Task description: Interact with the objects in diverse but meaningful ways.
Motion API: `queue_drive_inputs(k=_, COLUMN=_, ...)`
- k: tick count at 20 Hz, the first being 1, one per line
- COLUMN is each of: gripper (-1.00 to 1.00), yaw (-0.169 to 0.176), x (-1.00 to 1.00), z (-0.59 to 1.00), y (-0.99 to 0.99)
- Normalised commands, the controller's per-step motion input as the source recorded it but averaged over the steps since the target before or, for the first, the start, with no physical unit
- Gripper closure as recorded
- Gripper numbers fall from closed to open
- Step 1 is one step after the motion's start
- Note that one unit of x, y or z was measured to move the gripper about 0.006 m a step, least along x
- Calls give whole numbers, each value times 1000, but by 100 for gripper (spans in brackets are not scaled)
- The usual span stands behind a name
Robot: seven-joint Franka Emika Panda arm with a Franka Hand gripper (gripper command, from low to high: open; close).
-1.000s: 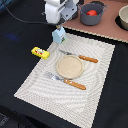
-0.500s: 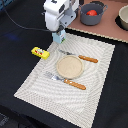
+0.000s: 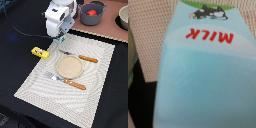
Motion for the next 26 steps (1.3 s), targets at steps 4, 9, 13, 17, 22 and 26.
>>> queue_drive_inputs(k=4, gripper=100, yaw=47, x=-149, z=-83, y=6)
queue_drive_inputs(k=9, gripper=100, yaw=11, x=0, z=238, y=0)
queue_drive_inputs(k=13, gripper=100, yaw=19, x=0, z=860, y=-466)
queue_drive_inputs(k=17, gripper=100, yaw=25, x=29, z=1000, y=-824)
queue_drive_inputs(k=22, gripper=100, yaw=26, x=13, z=949, y=-877)
queue_drive_inputs(k=26, gripper=100, yaw=21, x=0, z=738, y=-893)
